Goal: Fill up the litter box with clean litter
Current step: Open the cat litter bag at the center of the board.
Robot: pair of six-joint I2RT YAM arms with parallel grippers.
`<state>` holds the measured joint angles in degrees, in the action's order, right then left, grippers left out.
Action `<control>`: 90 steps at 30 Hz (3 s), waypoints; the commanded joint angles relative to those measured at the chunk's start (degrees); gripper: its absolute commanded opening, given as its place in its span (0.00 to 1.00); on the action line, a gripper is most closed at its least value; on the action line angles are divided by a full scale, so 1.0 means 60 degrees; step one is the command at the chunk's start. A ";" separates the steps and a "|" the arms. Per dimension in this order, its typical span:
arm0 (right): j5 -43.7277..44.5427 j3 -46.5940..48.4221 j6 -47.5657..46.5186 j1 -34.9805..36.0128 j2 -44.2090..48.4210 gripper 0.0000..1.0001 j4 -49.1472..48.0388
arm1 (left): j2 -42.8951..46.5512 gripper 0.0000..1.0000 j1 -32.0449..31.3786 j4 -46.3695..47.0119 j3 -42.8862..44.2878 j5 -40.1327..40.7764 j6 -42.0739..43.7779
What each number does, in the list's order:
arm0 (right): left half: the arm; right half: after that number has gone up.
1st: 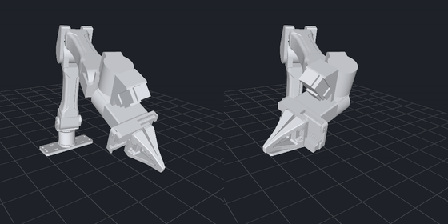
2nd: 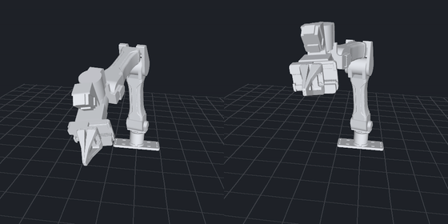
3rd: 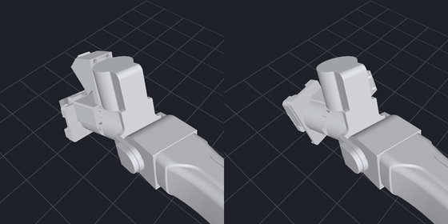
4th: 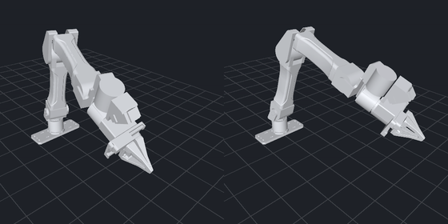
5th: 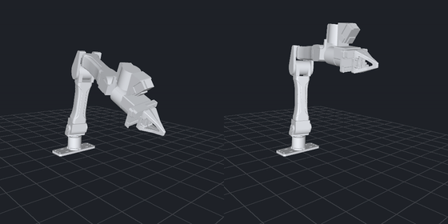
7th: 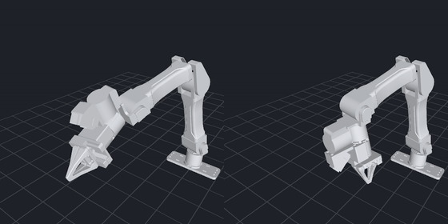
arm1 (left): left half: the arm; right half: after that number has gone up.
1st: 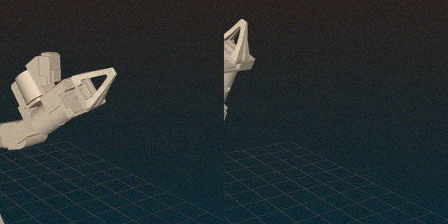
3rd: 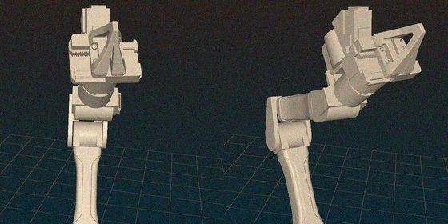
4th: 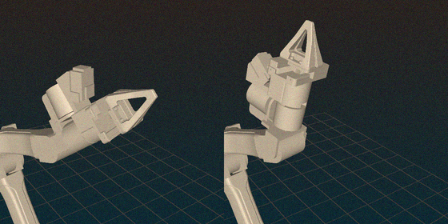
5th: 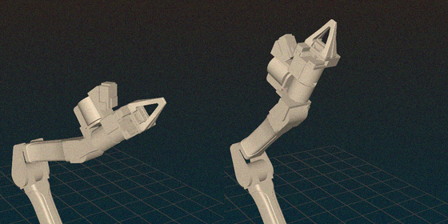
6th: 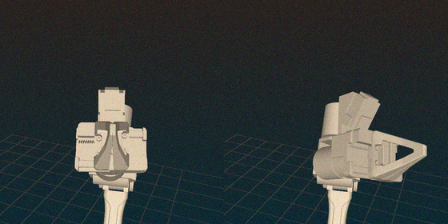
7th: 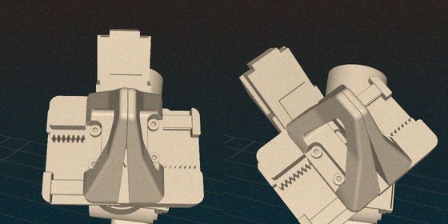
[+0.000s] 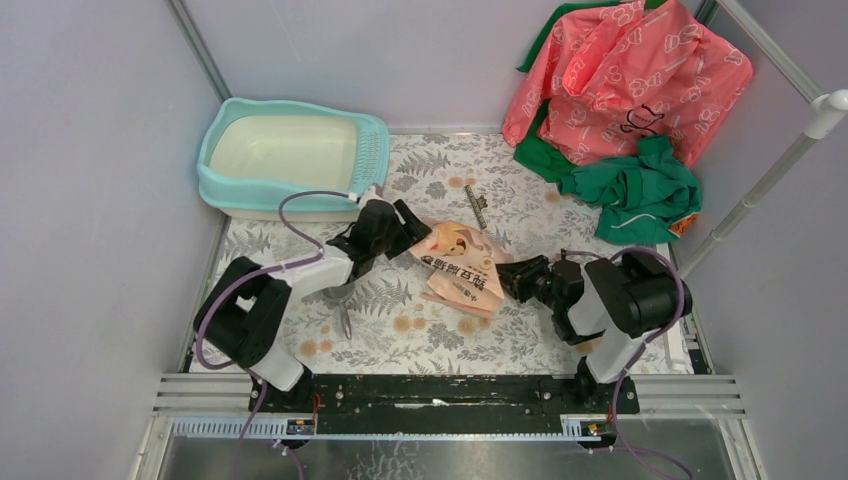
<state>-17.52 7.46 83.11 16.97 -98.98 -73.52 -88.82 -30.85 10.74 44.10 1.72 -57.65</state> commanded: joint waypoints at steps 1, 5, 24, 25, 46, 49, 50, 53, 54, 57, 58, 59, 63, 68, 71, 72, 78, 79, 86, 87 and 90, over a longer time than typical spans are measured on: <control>0.0037 -0.0294 -0.0725 -0.0805 0.0459 0.29 0.0036 | -0.0632 0.73 -0.0362 0.0594 0.0783 0.0158 0.0212; -0.0127 -0.0228 -0.1383 -0.1477 0.1301 0.29 0.1229 | -0.1150 0.73 -0.0529 0.0740 0.1438 0.0155 0.0285; -0.0147 0.0657 -0.6895 -0.1671 1.0393 0.96 1.1491 | 0.0597 0.81 -0.0578 -0.0181 0.0575 0.0165 0.0304; -0.0183 0.0647 -0.7007 -0.1671 1.0458 0.94 1.1623 | 0.0719 0.82 -0.0585 -0.0254 0.0476 0.0197 0.0286; 0.0967 0.0570 -0.7271 0.1535 0.8539 0.88 0.9177 | 0.2762 0.99 -0.0266 -0.1776 -0.0130 0.0896 0.0526; 0.1097 0.0362 -0.7079 0.1867 0.8230 0.87 0.8675 | 0.2895 0.99 -0.0213 -0.1776 -0.0275 0.0852 0.0530; 0.1220 0.0288 -0.7034 0.1997 0.8174 0.87 0.8533 | 0.2927 0.99 -0.0199 -0.1776 -0.0311 0.0840 0.0537; 0.1510 0.0127 -0.6907 0.2207 0.8073 0.81 0.8287 | 0.2993 0.99 -0.0181 -0.1776 -0.0372 0.0777 0.0541; 0.1559 0.0119 -0.6874 0.2210 0.8079 0.77 0.8267 | 0.3007 0.99 -0.0180 -0.1776 -0.0385 0.0770 0.0555; 0.1595 0.0253 -0.6788 0.2210 0.8447 0.50 0.8421 | 0.3062 0.99 -0.0175 -0.1779 -0.0406 0.0700 0.0594; 0.1571 0.0349 -0.6745 0.2210 0.8662 0.39 0.8608 | 0.3087 0.99 -0.0174 -0.1776 -0.0410 0.0689 0.0630; 0.1559 0.0477 -0.6668 0.2210 0.8900 0.29 0.8853 | 0.3124 0.99 -0.0168 -0.1878 -0.0427 0.0713 0.0673; 0.1323 0.1210 -0.6416 0.2203 1.0004 0.17 1.0082 | 0.3434 0.99 -0.0165 -0.2185 -0.0525 0.0847 0.0798; 0.1028 0.2340 -0.6003 0.2210 1.0763 0.12 1.1416 | 0.3906 0.99 -0.0161 -0.2520 -0.0553 0.0910 0.0899; 0.0875 0.2749 -0.5581 0.2203 1.0733 0.10 1.1841 | 0.4108 0.99 -0.0163 -0.2583 -0.0564 0.0779 0.0823; 0.0793 0.2804 -0.5399 0.2199 1.0662 0.10 1.1895 | 0.4157 0.99 -0.0161 -0.2554 -0.0580 0.0708 0.0768; 0.0114 0.1967 -0.3736 0.2195 1.0397 0.08 1.0351 | 0.4104 0.99 -0.0190 -0.2055 -0.1085 0.0231 -0.0051; 0.0033 0.1724 -0.3439 0.2192 1.0365 0.08 0.9979 | 0.4081 0.99 -0.0190 -0.1919 -0.1212 0.0241 -0.0237; -0.0297 0.0773 -0.2044 0.2196 1.0418 0.02 0.8355 | 0.3597 0.99 -0.0190 -0.0668 -0.2012 0.0313 -0.1389; -0.0315 0.0720 -0.1957 0.2181 1.0487 0.02 0.8323 | 0.3509 0.99 -0.0190 -0.0356 -0.2079 0.0252 -0.1550; -0.0367 0.0499 -0.1584 0.2142 1.0692 0.01 0.8098 | 0.3184 0.99 -0.0190 0.0952 -0.2334 -0.0030 -0.2103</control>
<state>-17.15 11.25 68.25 29.85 -36.67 -16.88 -68.12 -32.14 3.31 31.53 3.31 -64.73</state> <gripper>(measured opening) 0.034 0.986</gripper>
